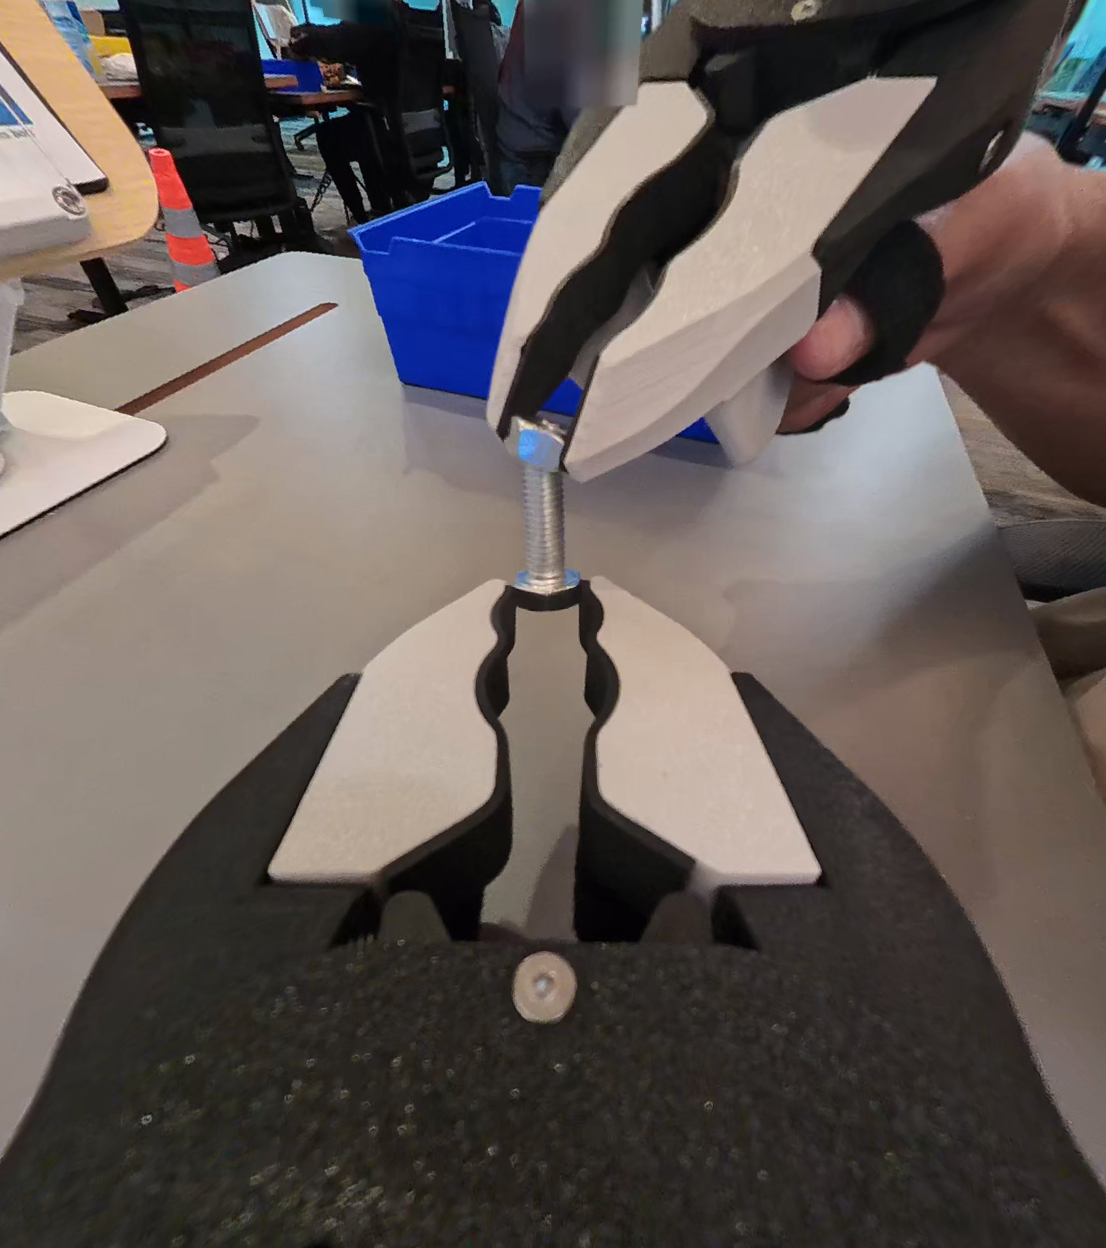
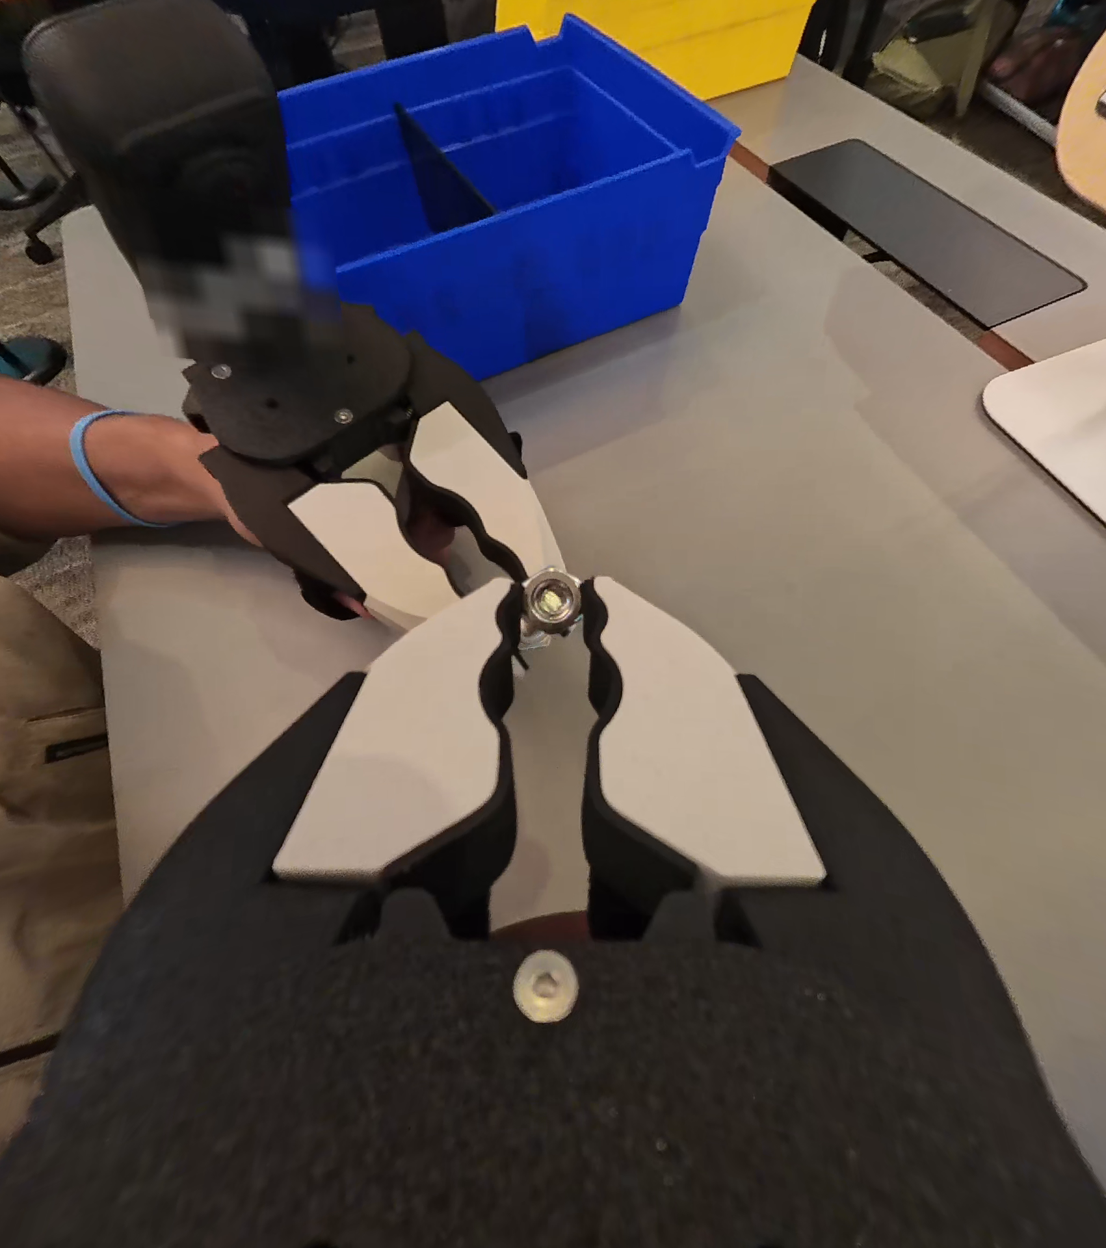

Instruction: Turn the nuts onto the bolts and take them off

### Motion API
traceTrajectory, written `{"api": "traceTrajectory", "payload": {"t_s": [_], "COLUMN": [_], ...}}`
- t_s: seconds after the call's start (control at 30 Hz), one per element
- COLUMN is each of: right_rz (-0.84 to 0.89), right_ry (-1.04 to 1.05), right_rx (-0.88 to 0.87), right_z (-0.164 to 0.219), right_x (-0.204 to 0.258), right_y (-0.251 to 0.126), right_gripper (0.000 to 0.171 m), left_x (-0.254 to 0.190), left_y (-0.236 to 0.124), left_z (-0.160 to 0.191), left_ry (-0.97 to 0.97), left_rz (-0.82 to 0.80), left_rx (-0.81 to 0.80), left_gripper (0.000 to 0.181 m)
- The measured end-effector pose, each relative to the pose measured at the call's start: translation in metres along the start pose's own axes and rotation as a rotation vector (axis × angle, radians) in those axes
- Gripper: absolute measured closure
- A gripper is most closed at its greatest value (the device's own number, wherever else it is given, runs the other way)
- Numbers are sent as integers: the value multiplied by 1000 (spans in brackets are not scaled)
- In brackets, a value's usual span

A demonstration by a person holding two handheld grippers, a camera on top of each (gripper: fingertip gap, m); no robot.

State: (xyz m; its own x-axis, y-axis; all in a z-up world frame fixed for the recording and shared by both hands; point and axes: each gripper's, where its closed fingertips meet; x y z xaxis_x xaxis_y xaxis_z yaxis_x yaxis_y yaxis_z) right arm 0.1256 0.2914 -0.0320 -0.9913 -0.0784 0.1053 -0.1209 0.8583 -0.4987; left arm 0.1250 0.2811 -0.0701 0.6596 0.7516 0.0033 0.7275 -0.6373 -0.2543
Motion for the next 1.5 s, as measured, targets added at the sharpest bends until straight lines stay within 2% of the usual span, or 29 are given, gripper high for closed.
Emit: {"api": "traceTrajectory", "payload": {"t_s": [0.1, 0.4, 0.9, 1.07, 1.23, 1.4, 1.5], "right_rz": [-30, -172, -210, -212, -208, -201, -206], "right_ry": [-20, -71, -44, -47, -50, -56, -112], "right_rx": [20, 23, -34, -39, -46, -65, -135], "right_z": [1, -4, -12, -13, -14, -15, -19], "right_x": [1, 8, 9, 10, 10, 9, 13], "right_y": [-1, -4, 1, 2, 3, 0, -5], "right_gripper": [154, 153, 153, 147, 152, 140, 131], "left_x": [-1, -12, -10, -9, -10, -10, -11], "left_y": [-1, -4, -11, -12, -13, -15, -17], "left_z": [1, -7, -15, -17, -18, -21, -24], "left_ry": [21, -91, -176, -194, -201, -226, -260], "left_rz": [5, 132, 186, 198, 209, 230, 259], "left_rx": [5, -38, -83, -97, -100, -113, -132], "left_gripper": [164, 164, 164, 164, 164, 164, 163]}}
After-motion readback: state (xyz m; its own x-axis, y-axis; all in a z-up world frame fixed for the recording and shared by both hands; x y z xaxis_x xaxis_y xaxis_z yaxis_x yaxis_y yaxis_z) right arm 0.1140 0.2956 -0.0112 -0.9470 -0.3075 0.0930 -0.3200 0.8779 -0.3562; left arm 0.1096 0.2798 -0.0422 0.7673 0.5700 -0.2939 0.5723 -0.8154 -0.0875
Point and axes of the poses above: each gripper's, where its closed fingertips meet, y out along the fingers, z out of its underside, x = y × z across the jaws, and after that the axes turned 6 degrees about -z, right-handed
